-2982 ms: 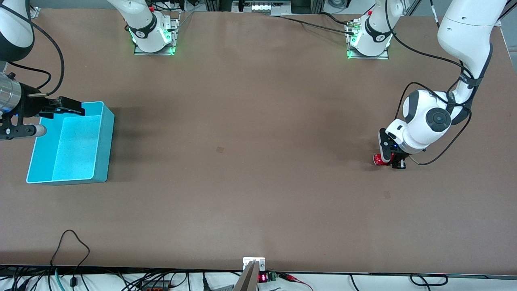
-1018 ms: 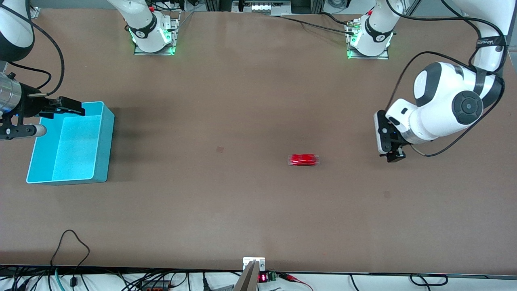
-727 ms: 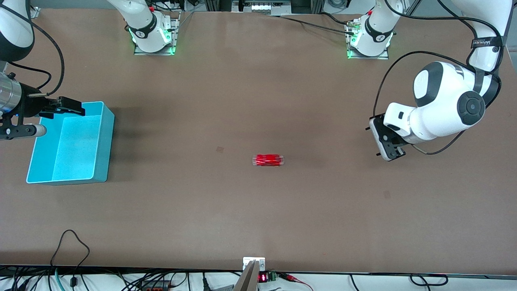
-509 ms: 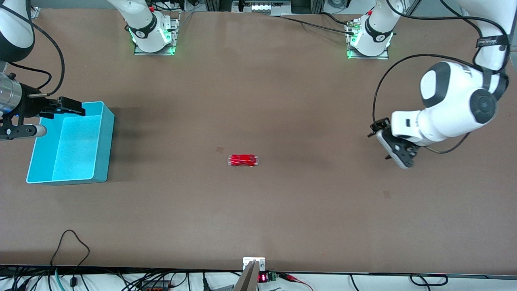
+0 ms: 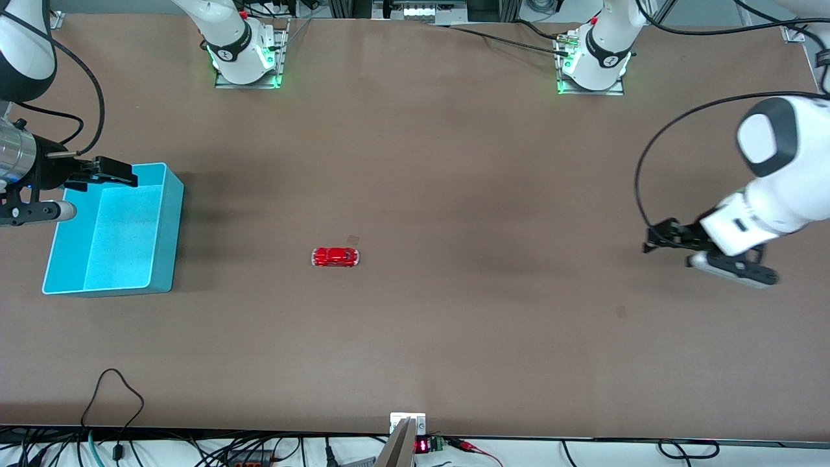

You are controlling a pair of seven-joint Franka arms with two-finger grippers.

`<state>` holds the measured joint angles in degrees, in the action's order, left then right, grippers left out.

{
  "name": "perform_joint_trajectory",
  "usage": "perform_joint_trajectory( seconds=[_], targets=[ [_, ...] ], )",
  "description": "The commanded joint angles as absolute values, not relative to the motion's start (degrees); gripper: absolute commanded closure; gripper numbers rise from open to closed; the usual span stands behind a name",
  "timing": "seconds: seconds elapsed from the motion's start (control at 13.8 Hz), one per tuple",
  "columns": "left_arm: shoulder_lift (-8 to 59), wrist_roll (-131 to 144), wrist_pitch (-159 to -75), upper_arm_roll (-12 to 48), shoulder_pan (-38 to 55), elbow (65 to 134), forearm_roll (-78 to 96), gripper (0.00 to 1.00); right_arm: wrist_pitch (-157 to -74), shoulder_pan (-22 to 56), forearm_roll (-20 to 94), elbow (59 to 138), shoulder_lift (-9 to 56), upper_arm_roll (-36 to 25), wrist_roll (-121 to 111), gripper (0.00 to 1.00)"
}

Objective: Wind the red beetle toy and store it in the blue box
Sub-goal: 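Raise the left gripper away while the right gripper moves toward the car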

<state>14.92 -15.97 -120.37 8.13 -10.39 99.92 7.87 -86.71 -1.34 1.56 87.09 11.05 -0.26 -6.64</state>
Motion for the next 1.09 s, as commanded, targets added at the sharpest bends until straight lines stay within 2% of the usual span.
perform_joint_trajectory(
  seconds=[0.0, 0.51, 0.65, 0.73, 1.02],
  targets=[
    [15.56, -6.98, -116.91, 7.03, -9.58, 94.67, 2.83, 0.0, -85.96, -1.58, 1.23, 86.84, 11.34, -0.09, -7.03, 0.0],
    [10.47, 3.33, -100.58, 6.68, -7.91, 85.09, 3.08, 0.0, -86.13, 1.22, 1.93, 86.57, 12.3, 0.09, -7.21, 0.0],
    [9.76, 4.57, -96.26, 3.72, -4.42, 82.37, 2.73, 0.0, -86.04, 3.06, 1.93, 86.66, 12.83, 0.09, -7.21, 0.0],
    [9.15, 4.22, -95.72, 1.43, -2.39, 82.18, 2.9, 0.0, -86.13, 4.03, 1.93, 86.66, 13.79, 0.09, -7.12, 0.0],
    [7.65, 3.95, -93.18, 0.27, -2.37, 83.05, 3.25, 0.0, -86.92, 6.68, 2.28, 87.1, 15.73, 0.18, -15.7, 0.0]
  ],
)
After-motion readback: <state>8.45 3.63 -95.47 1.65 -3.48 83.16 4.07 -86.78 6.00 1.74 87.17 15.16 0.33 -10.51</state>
